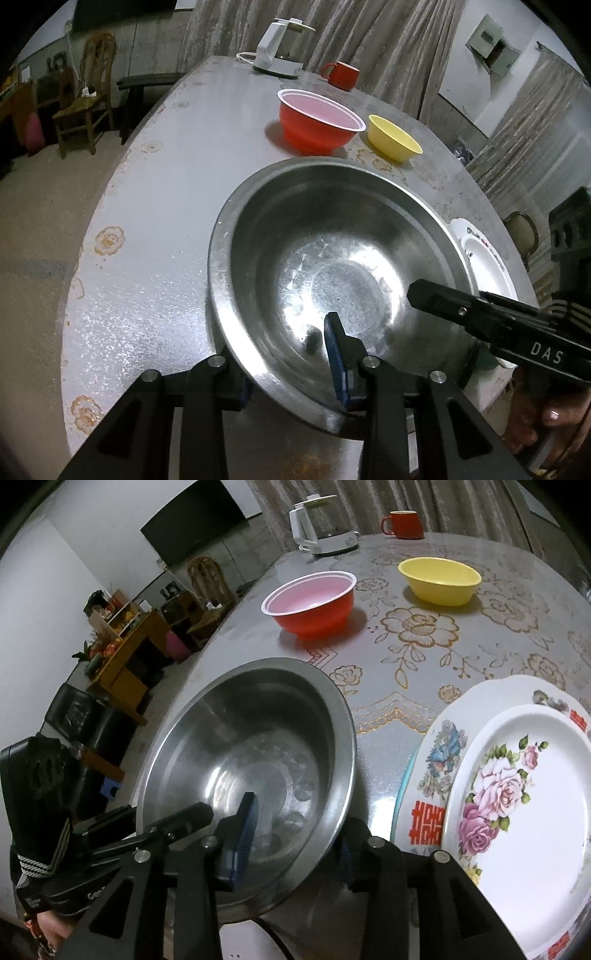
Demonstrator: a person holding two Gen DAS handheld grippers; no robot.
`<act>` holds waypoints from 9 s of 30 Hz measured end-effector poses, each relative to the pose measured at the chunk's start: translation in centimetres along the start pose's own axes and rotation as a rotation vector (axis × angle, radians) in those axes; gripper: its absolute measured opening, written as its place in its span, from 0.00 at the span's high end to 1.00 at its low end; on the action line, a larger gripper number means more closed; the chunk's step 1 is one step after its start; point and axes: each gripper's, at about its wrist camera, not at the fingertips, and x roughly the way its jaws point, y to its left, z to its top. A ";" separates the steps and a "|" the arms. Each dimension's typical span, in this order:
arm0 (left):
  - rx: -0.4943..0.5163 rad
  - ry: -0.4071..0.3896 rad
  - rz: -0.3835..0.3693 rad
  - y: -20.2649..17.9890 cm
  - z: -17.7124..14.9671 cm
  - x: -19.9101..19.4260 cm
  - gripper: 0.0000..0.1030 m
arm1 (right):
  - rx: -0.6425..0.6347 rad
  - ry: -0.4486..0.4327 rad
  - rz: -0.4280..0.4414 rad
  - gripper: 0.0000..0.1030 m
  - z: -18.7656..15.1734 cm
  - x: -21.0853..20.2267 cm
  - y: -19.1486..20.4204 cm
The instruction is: Organize plates and bowls
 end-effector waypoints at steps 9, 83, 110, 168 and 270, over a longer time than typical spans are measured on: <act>0.002 -0.001 0.012 -0.1 -0.1 0.4 0.68 | -0.015 0.011 0.009 0.62 -0.3 -1.6 -0.3; 0.201 0.002 0.060 -16.0 9.6 3.7 0.10 | 0.111 -0.139 -0.102 0.61 6.9 -9.6 -15.6; 0.082 -0.008 0.120 -15.4 18.8 9.4 0.09 | 0.298 -0.082 -0.048 0.60 19.5 -0.2 -21.6; 0.204 0.153 0.079 -18.0 22.5 20.9 0.82 | 0.265 -0.028 -0.020 0.88 18.5 2.1 -22.9; 0.135 -0.049 0.087 -7.0 1.8 -1.3 0.75 | 0.099 -0.056 0.134 0.86 0.4 -5.1 -1.4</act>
